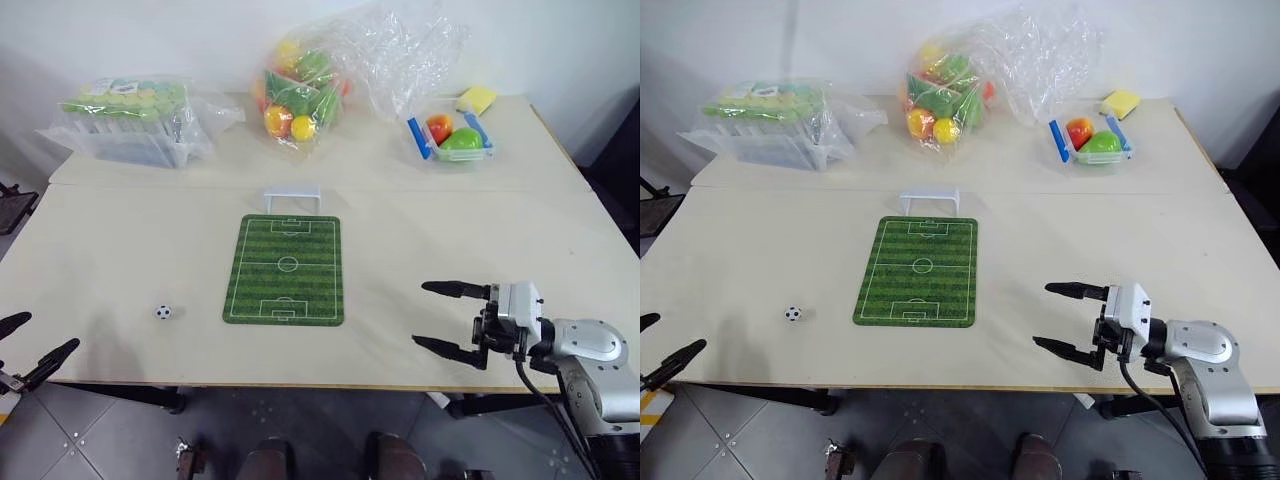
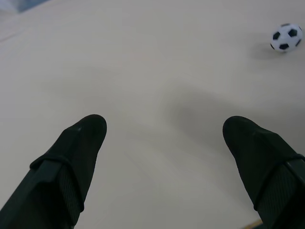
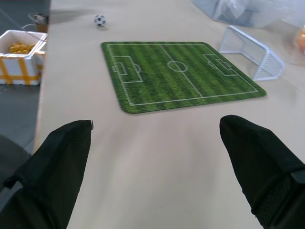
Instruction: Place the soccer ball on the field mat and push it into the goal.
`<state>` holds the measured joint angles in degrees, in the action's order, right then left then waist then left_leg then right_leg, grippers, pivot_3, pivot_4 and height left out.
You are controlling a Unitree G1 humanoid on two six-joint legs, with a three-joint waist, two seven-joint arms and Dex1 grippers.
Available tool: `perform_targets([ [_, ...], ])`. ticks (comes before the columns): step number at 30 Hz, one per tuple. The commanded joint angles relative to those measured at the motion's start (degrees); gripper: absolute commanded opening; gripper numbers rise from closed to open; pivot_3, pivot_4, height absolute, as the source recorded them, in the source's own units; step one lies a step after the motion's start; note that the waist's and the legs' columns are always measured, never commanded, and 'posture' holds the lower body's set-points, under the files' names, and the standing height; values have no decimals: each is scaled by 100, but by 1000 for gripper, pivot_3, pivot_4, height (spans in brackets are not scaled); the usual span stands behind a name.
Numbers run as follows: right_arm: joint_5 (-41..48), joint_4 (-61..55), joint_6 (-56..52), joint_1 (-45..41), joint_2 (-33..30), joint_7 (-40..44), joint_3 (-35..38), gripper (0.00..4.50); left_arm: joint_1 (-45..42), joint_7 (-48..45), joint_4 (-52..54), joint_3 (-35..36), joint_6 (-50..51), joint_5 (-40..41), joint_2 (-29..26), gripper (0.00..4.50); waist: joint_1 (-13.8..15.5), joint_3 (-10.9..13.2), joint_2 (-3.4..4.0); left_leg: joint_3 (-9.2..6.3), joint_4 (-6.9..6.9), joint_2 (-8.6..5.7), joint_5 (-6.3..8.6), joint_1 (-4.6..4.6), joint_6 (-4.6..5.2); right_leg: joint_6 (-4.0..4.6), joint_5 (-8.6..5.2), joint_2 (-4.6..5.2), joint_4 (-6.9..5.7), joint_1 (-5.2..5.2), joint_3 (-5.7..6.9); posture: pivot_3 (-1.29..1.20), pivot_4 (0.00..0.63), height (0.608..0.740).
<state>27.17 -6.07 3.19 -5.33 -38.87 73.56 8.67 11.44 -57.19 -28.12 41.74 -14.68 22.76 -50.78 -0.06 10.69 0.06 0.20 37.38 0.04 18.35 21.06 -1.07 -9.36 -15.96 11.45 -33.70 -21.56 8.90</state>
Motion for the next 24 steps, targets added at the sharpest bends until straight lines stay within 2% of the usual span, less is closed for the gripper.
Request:
perform_targets([
  [1, 96, -43, 43, -92, -77, 207, -126, 4500, -18, 2, 47, 157, -77, 116, -99, 4461, -5, 0, 0, 0, -1, 0, 0, 0, 0, 0, 0, 0, 0, 0, 0, 0, 150, 740],
  [4, 231, -173, -39, -156, 48, 270, -294, 4500, 83, -178, 21, 105, -8, 175, -23, 4461, -24, 0, 0, 3, -3, 2, 0, -4, 0, 0, 0, -1, -1, -1, -1, 0, 150, 740],
  [6, 848, -349, 32, -310, 430, 445, -274, 4500, 156, -609, -142, 93, -195, 284, 25, 4461, -30, -1, -1, 5, -3, 3, 0, -4, 0, 0, 0, -1, -2, -1, -1, 0, 150, 740],
  [8, 1188, -475, -190, -456, 680, 321, -285, 4500, 219, -875, -259, 72, -145, 380, 74, 4461, -40, 1, 0, 12, -3, 10, 1, -10, -2, 2, 1, -6, -3, -1, -2, 0, 150, 740],
  [11, 1443, -505, -110, -580, 968, 567, -369, 4500, 223, -1140, -433, -79, 6, 433, 158, 4461, -21, -2, -3, 13, 1, 10, 2, -10, -1, 3, 2, -5, -4, -1, -3, 0, 150, 740],
  [15, 1394, -405, 64, -672, 1146, 735, -417, 4500, 14, -1206, -448, -217, 20, 469, 266, 4461, 30, -3, -5, 11, 2, 9, 4, -8, -1, 3, 2, -5, -6, -1, -2, 0, 150, 740],
  [19, 1268, -209, 222, -641, 1210, 786, -394, 4500, -174, -1272, 473, -589, 979, 862, 454, 4461, 29, -9, -16, 10, 11, 9, 4, -7, -1, 4, 2, -5, -12, 0, -3, 0, 150, 740],
  [24, 1114, -39, 452, -491, 1204, 875, -387, 4500, -784, -817, 936, -1116, 1389, 709, 707, 4461, 1, -10, -16, 12, 14, 10, 5, -10, 0, 5, 3, -6, -17, -1, -7, 0, 150, 740],
])
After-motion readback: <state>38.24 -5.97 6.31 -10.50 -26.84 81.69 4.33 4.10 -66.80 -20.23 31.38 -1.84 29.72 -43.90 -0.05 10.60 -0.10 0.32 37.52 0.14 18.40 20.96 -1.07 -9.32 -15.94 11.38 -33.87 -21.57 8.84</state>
